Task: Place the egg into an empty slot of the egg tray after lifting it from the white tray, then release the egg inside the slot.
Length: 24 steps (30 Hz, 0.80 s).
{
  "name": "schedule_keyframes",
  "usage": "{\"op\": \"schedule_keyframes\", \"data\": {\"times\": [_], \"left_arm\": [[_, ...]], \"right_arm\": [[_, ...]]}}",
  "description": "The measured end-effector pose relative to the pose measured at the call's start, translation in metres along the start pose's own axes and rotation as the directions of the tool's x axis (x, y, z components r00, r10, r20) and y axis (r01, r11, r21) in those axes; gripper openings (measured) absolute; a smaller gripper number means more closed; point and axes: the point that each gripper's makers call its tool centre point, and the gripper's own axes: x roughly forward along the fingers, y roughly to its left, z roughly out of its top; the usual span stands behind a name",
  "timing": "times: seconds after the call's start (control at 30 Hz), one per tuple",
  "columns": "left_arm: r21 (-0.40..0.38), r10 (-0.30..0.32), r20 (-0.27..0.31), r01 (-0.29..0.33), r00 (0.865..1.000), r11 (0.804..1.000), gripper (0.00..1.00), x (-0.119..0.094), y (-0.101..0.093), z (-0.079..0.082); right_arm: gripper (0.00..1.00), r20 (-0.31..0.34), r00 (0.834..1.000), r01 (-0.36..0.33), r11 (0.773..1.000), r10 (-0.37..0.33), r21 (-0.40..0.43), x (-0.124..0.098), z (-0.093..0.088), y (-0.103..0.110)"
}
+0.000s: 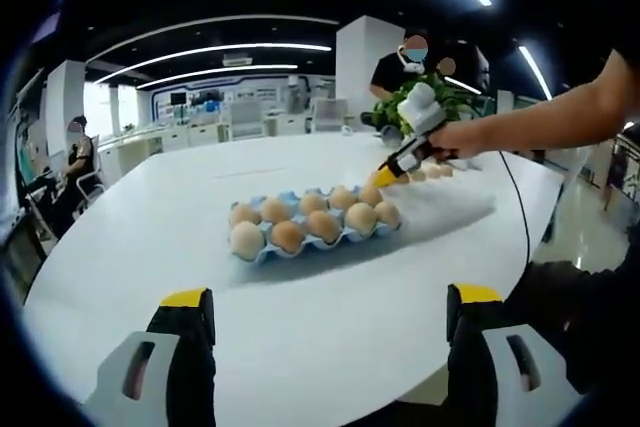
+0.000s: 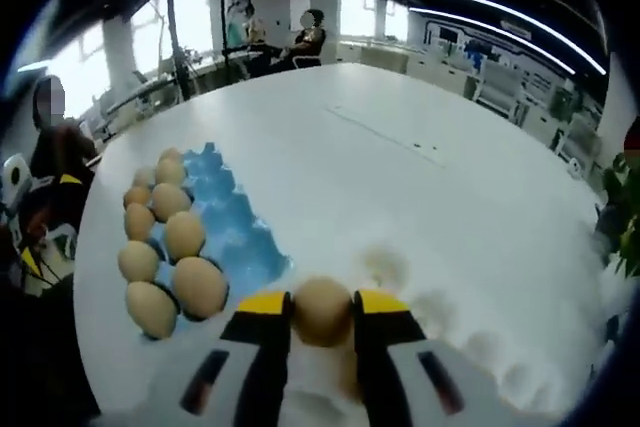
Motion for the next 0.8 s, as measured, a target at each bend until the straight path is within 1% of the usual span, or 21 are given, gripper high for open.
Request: {"op": "schedule_keyframes", "data": {"times": [0.03,0.13,0.17,0.2,0.27,0.3,0.37,0.43,0.47,0.5,0.53,0.57,0.7,0.77,0.8], "left_arm": [[-0.005,-0.005,-0.002,0.005,1.000,1.000,0.97,0.000,-0.001,-0.001],[-0.002,-0.016,-0.007,0.016,1.000,1.000,0.97,0.001,-0.005,-0.003],[0.003,-0.018,-0.007,0.018,1.000,1.000,0.97,0.002,-0.006,-0.002],[0.009,-0.021,-0.007,0.021,1.000,1.000,0.97,0.002,-0.009,-0.001],[0.011,-0.022,-0.002,0.022,1.000,1.000,0.97,0.001,-0.010,0.001],[0.007,-0.022,0.000,0.022,1.000,1.000,0.97,0.001,-0.010,0.002],[-0.014,-0.033,0.001,0.033,0.999,0.999,0.97,-0.001,-0.013,0.003],[-0.016,-0.036,-0.007,0.036,0.999,0.999,0.97,-0.001,-0.013,0.000],[-0.010,-0.039,-0.013,0.039,0.999,0.999,0.97,-0.001,-0.014,-0.001],[-0.006,-0.042,-0.016,0.042,0.999,0.999,0.97,-0.001,-0.014,-0.002],[-0.004,-0.044,-0.017,0.044,0.999,0.999,0.97,-0.001,-0.015,-0.002],[-0.003,-0.046,-0.018,0.046,0.999,0.999,0.97,-0.001,-0.016,-0.002],[0.005,-0.053,-0.016,0.053,0.998,0.999,0.97,0.001,-0.019,-0.001],[0.006,-0.051,-0.011,0.051,0.999,0.999,0.98,0.001,-0.019,0.001],[0.006,-0.049,-0.010,0.050,0.999,0.999,0.98,0.001,-0.019,0.001]], "right_arm": [[0.25,-0.004,1.000,0.003,1.000,-0.003,-0.011,0.000,0.000,0.003],[0.25,-0.010,1.000,0.012,1.000,-0.012,-0.006,-0.001,0.000,0.003],[0.24,-0.007,1.000,0.014,1.000,-0.014,0.018,-0.002,0.001,0.001],[0.24,0.002,1.000,0.016,0.998,-0.016,0.064,-0.003,0.001,0.001],[0.24,0.042,0.999,0.021,0.987,-0.028,0.158,-0.008,0.006,-0.004],[0.24,0.058,0.998,0.020,0.979,-0.033,0.203,-0.012,0.008,-0.005],[0.24,0.119,0.991,0.025,0.957,-0.062,0.289,-0.023,0.017,-0.012],[0.24,0.167,0.984,0.004,0.935,-0.068,0.355,-0.031,0.025,-0.014],[0.24,0.191,0.979,-0.017,0.917,-0.065,0.399,-0.035,0.029,-0.015],[0.24,0.216,0.975,-0.049,0.891,-0.056,0.452,-0.039,0.033,-0.014],[0.24,0.228,0.972,-0.066,0.879,-0.049,0.472,-0.041,0.035,-0.013],[0.24,0.233,0.971,-0.073,0.874,-0.047,0.480,-0.043,0.036,-0.013],[0.25,0.224,0.973,-0.068,0.876,-0.047,0.478,-0.046,0.037,-0.009],[0.25,0.232,0.972,-0.086,0.866,-0.035,0.493,-0.045,0.040,-0.004],[0.25,0.241,0.970,-0.102,0.854,-0.028,0.510,-0.044,0.043,0.000]]}}
